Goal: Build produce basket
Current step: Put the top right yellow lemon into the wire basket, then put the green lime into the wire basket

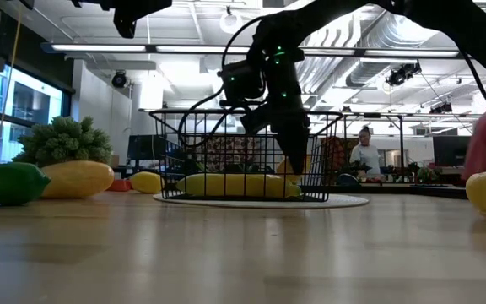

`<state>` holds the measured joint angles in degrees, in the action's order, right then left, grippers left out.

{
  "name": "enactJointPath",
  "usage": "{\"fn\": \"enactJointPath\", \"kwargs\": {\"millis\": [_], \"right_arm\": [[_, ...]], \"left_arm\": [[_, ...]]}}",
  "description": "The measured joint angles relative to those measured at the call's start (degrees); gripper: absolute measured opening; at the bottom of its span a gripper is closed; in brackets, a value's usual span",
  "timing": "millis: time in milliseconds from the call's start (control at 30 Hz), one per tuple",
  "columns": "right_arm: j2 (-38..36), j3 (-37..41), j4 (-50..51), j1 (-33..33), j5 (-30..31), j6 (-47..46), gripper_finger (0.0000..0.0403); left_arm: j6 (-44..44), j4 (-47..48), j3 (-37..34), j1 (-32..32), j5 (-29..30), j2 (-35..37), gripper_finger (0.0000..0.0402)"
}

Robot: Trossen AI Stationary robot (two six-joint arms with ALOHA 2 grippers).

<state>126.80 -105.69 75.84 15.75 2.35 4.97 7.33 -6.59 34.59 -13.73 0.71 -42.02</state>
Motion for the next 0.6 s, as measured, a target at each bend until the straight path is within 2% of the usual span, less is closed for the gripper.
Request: {"fn": "enactJointPath", "kwargs": {"millis": [200, 467, 600], "right_arm": [[0.0, 0.0, 0.2, 0.0, -0.7, -0.1, 0.0174], [0.0, 0.0, 0.3, 0.0, -1.7, 0.4, 0.0247], [-0.1, 0.0, 1.6, 0.0, -0.7, 1.1, 0.0267]], "left_arm": [[0.0, 0.0, 0.0, 0.0, 0.2, 0.0, 0.0179], [0.0, 0.0, 0.0, 0.0, 0.2, 0.0, 0.0179], [0.0, 0.0, 0.0, 0.0, 0.2, 0.0, 0.0179]]}}
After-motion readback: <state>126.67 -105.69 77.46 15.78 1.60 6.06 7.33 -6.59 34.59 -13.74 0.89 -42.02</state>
